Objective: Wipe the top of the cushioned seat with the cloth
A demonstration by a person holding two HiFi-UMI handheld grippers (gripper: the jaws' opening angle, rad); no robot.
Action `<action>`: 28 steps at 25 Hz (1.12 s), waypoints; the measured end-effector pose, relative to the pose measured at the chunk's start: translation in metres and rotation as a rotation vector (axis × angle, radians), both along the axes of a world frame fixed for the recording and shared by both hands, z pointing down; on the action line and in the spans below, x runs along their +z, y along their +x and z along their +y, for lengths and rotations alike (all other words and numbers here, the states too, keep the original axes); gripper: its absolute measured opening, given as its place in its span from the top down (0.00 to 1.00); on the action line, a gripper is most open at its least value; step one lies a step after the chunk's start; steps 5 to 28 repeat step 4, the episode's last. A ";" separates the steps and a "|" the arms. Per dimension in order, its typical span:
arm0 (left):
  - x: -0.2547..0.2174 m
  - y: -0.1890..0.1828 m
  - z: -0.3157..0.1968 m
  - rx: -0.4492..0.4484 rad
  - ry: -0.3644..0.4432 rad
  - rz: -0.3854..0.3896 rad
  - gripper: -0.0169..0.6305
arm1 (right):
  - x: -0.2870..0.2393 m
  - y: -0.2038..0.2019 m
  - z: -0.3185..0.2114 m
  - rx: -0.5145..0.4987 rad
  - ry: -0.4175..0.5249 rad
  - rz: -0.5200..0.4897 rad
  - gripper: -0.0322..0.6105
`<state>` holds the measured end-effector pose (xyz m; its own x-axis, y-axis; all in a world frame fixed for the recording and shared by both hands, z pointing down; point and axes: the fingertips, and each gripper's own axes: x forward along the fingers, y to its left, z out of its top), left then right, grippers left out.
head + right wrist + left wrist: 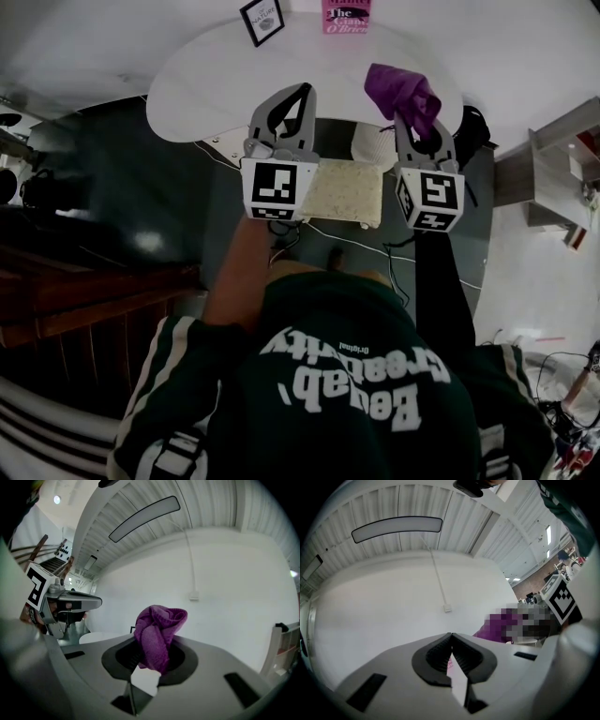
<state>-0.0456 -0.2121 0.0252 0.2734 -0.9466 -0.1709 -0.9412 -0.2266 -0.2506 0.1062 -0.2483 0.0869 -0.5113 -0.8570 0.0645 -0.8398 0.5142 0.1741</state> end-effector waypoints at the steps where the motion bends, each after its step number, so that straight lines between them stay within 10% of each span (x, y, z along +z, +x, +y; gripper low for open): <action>1: 0.000 0.000 0.000 0.000 -0.001 0.000 0.95 | 0.001 0.000 0.000 0.001 -0.002 -0.001 0.82; 28: 0.003 0.001 0.001 -0.001 -0.005 -0.004 0.95 | 0.004 0.000 0.000 0.002 -0.009 -0.005 0.82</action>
